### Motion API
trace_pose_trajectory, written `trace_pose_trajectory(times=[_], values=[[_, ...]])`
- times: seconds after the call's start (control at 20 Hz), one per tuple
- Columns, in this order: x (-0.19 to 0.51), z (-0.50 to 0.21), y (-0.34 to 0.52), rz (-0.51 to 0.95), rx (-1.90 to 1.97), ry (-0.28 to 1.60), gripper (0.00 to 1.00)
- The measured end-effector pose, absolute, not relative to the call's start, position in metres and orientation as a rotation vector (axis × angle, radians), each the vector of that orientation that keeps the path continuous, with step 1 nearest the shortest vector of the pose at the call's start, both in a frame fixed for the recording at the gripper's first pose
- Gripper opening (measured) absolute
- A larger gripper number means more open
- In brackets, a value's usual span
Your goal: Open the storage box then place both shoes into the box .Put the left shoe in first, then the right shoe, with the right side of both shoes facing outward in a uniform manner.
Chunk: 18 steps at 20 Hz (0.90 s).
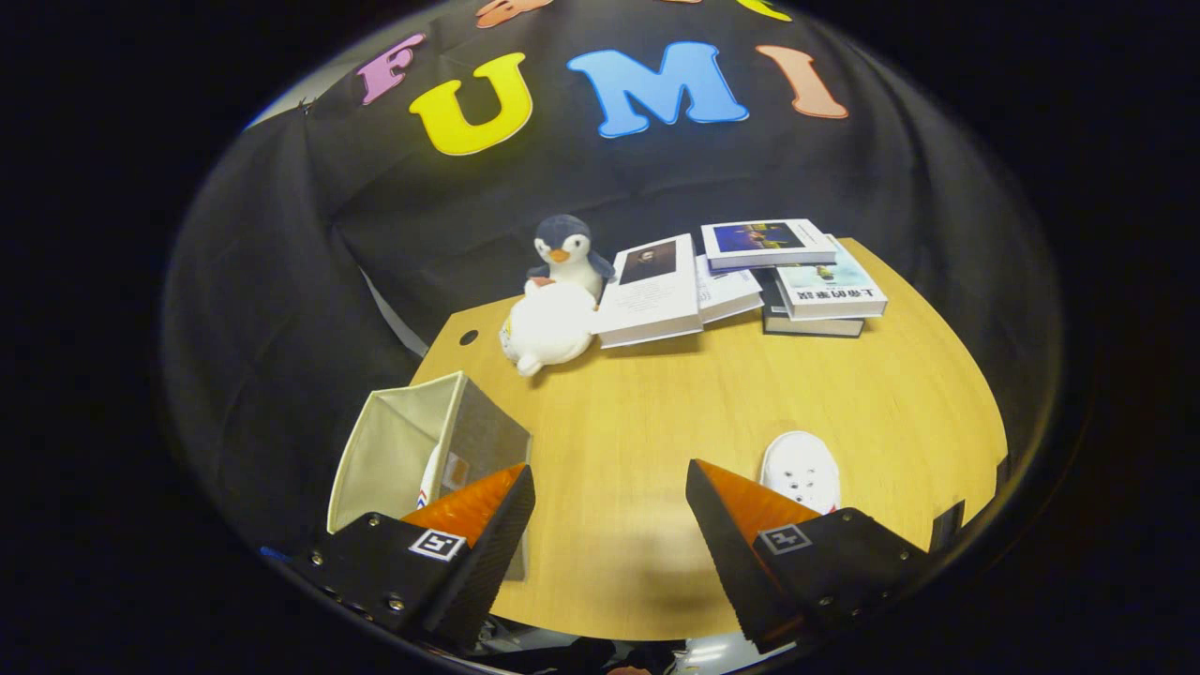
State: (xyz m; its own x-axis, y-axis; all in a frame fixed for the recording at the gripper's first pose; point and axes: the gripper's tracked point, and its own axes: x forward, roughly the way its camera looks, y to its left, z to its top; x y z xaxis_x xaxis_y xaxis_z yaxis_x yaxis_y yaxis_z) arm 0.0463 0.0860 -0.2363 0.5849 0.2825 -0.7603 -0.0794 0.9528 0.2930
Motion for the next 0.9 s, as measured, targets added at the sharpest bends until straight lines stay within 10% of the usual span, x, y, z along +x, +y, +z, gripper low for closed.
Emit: trace_pose_trajectory(times=[0.9], values=[[0.007, -0.355, -0.076, -0.056, 0.159, 1.121, 0.98]])
